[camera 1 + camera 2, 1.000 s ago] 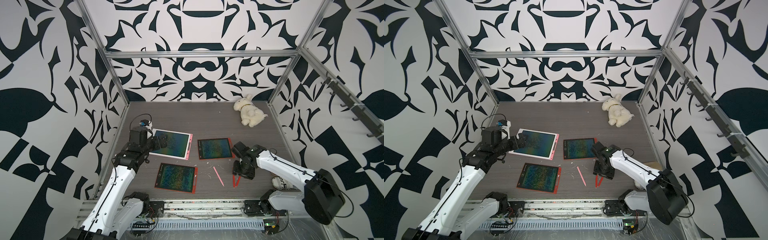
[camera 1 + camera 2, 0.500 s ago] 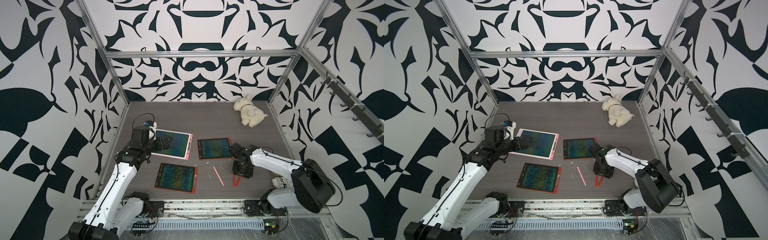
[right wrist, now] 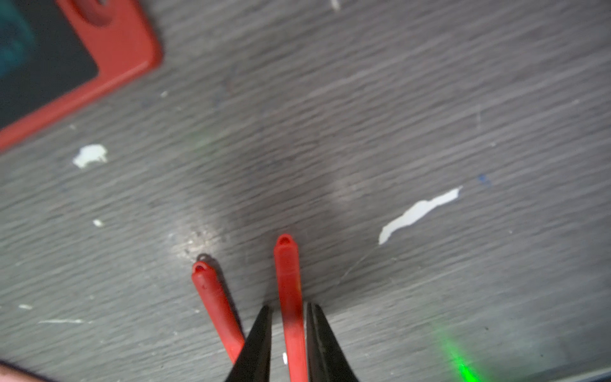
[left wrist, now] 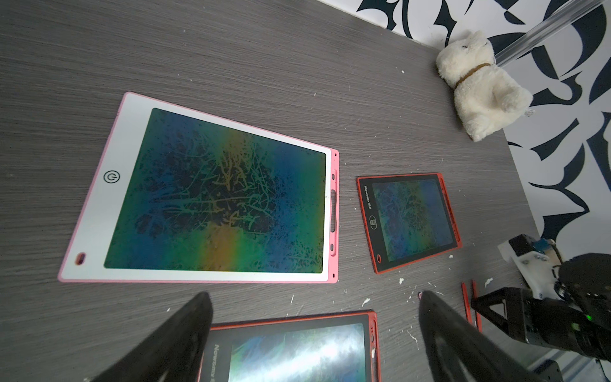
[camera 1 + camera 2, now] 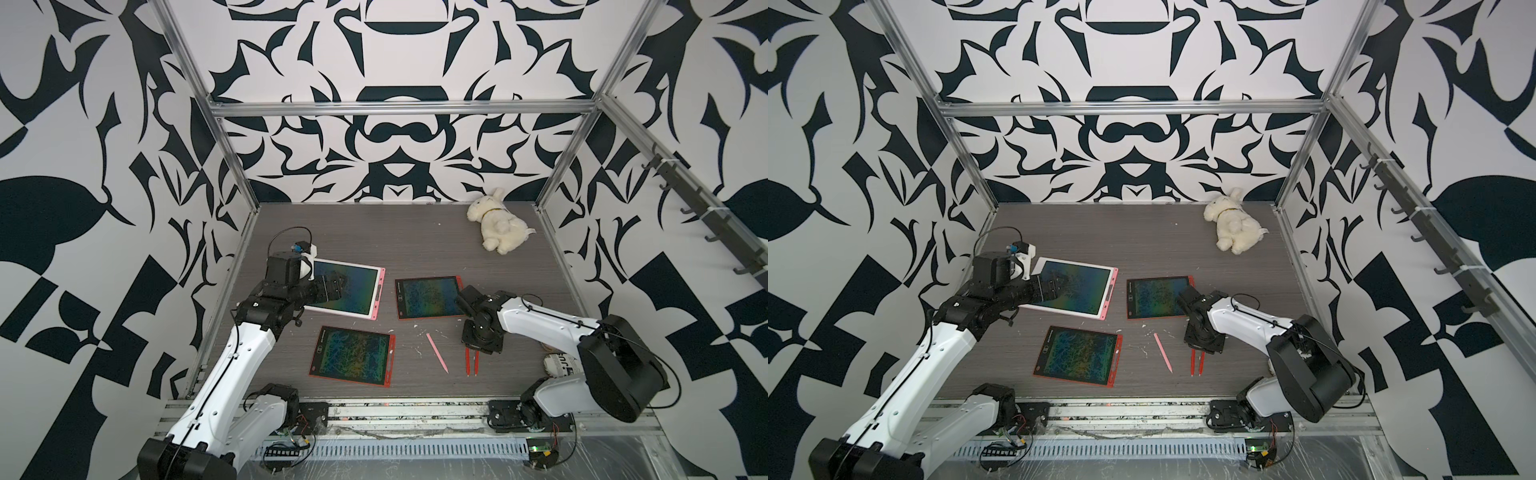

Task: Place the stylus back onto the writing tablet
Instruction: Pick up the stylus from the center of the board.

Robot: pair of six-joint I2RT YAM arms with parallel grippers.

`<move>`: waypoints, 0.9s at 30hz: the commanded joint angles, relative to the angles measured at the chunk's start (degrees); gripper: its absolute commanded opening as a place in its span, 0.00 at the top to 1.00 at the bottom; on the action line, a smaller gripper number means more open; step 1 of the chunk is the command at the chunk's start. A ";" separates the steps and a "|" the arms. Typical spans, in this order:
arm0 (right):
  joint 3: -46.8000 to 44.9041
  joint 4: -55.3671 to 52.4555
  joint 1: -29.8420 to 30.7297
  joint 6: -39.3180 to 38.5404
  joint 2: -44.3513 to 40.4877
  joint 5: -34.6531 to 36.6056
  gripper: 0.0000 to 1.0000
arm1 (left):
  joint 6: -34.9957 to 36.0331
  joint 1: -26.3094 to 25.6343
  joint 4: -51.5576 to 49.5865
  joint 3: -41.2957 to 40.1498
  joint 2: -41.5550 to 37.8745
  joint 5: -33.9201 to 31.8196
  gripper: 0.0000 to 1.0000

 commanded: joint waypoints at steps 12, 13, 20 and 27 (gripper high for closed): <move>-1.88 1.79 -2.30 -3.58 3.43 -0.74 1.00 | -0.77 -2.90 -1.90 2.09 4.34 -2.72 0.01; -1.20 0.87 -2.24 -4.10 3.37 -0.59 1.00 | -1.04 -3.46 -1.95 2.23 4.94 -3.07 0.00; 3.35 -5.13 -2.24 -6.35 -1.15 0.22 1.00 | -3.46 -10.13 -1.25 3.85 9.70 -6.88 0.00; 6.81 -7.37 -2.30 -8.58 -4.76 -0.96 1.00 | -7.23 -14.61 3.15 4.79 16.11 -6.44 0.04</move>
